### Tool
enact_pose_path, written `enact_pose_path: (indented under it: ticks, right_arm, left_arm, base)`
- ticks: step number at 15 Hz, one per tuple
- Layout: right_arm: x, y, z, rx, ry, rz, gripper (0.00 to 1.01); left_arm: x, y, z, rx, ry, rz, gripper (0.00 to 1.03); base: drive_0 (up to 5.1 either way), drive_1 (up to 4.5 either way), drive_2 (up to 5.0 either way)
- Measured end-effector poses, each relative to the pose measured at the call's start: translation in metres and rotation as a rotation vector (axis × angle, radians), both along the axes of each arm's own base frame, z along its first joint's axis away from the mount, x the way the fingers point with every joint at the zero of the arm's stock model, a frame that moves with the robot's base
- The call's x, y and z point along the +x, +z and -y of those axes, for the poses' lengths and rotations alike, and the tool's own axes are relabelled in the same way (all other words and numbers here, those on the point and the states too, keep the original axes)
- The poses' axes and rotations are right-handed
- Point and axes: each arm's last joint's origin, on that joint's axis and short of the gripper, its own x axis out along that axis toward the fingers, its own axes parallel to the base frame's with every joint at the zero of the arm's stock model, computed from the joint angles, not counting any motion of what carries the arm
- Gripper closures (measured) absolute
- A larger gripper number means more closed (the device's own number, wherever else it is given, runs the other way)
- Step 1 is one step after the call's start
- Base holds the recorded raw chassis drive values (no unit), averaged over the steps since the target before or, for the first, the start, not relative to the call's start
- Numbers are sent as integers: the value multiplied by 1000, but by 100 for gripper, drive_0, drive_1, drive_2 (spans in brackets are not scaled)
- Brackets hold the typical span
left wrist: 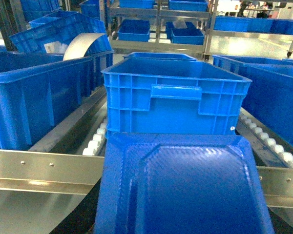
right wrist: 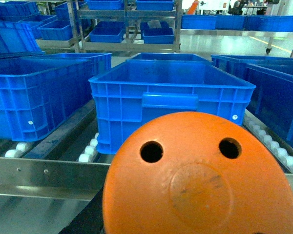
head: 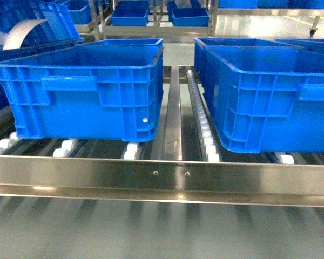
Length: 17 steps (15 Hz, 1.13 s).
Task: Sort blue parts and orange caps into right shelf containers
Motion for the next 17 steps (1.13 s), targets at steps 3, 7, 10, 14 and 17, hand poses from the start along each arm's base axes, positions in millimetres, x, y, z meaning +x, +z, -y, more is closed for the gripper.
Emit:
enact_pose_path:
  ticks: [3, 7, 10, 14, 17]
  right_arm:
    - [0, 0, 0, 0, 0, 3, 57]
    - [0, 0, 0, 0, 0, 1, 57]
    - [0, 0, 0, 0, 0, 3, 57]
    - [0, 0, 0, 0, 0, 1, 57]
    - [0, 0, 0, 0, 0, 0, 57]
  left_arm:
    - [0, 0, 0, 0, 2, 2, 62]
    - [0, 0, 0, 0, 0, 0, 62]
    - [0, 0, 0, 0, 0, 3, 62]
    - [0, 0, 0, 0, 0, 0, 62]
    - [0, 0, 0, 0, 0, 0, 62]
  base:
    - [1, 418, -416]
    - [-9, 409, -427]
    - [0, 0, 0]
    - [0, 0, 0]
    - [0, 0, 0]
